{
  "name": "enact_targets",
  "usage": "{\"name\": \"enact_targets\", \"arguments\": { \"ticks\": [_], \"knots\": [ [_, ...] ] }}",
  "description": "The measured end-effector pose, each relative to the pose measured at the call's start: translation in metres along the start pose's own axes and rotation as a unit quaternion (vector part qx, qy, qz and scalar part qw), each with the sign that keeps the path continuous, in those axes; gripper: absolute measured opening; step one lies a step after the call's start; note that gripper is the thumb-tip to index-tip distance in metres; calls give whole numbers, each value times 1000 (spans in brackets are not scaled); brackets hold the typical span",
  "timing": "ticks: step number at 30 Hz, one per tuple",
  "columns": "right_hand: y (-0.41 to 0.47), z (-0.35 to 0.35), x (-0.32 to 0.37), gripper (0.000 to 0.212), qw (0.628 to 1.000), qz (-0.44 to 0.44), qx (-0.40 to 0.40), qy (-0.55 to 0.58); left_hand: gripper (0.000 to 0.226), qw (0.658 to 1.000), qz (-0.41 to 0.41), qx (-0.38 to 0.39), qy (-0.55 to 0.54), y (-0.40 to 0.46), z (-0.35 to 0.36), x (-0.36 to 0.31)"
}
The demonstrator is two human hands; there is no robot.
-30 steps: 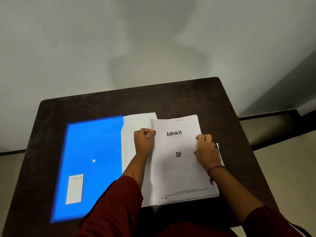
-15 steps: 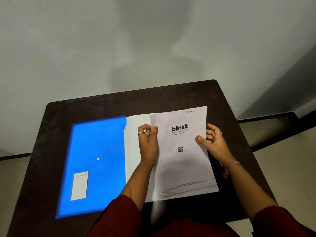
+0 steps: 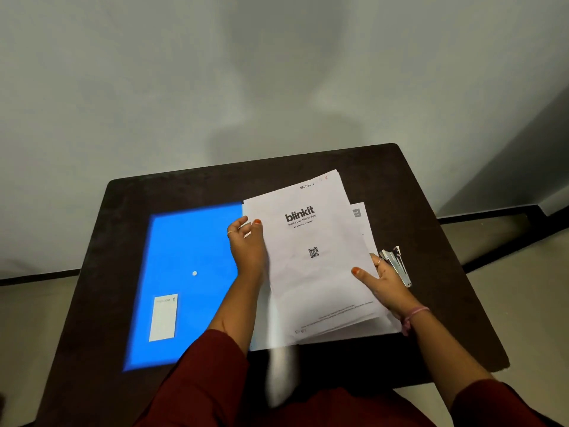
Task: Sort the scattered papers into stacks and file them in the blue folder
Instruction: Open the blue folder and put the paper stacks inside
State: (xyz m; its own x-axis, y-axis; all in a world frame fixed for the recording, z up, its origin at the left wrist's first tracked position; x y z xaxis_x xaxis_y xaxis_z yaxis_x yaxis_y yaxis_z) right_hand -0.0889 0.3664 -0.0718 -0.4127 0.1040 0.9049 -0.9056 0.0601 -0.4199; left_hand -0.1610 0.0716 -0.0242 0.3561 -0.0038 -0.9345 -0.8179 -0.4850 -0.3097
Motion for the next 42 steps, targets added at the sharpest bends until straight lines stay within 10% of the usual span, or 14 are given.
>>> {"name": "enact_targets", "arguments": {
  "ticks": [3,10,21,31,42],
  "knots": [
    [2,1,-6,28,1000,22,-4,8,35,985,10,-5,171,8,-29,19],
    [-1,5,-19,36,999,33,-20,-3,106,815,-92,69,568,-5,-95,100],
    [3,33,-7,50,998,2,-28,-52,70,815,0,141,562,-7,-71,87],
    [-8,74,-11,56,987,-60,-79,-123,59,669,118,166,714,-12,-48,87],
    [-15,141,-14,57,982,-92,-42,-156,65,663,86,174,723,-25,-50,78]
  ]
}}
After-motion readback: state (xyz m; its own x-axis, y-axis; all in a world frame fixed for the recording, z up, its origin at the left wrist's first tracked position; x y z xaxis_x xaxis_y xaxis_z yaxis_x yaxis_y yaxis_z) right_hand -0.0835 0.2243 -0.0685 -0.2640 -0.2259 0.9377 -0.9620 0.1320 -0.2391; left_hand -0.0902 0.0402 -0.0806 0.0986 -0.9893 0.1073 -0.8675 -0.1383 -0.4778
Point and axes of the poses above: each hand's wrist, its own y-axis towards the middle knuckle, its own z-axis out of the palm, x = y × z, the point moved 10 cm from there along y, towards the middle knuckle, and after that the axes turned 11 degrees about y, right-handed, at the moved point
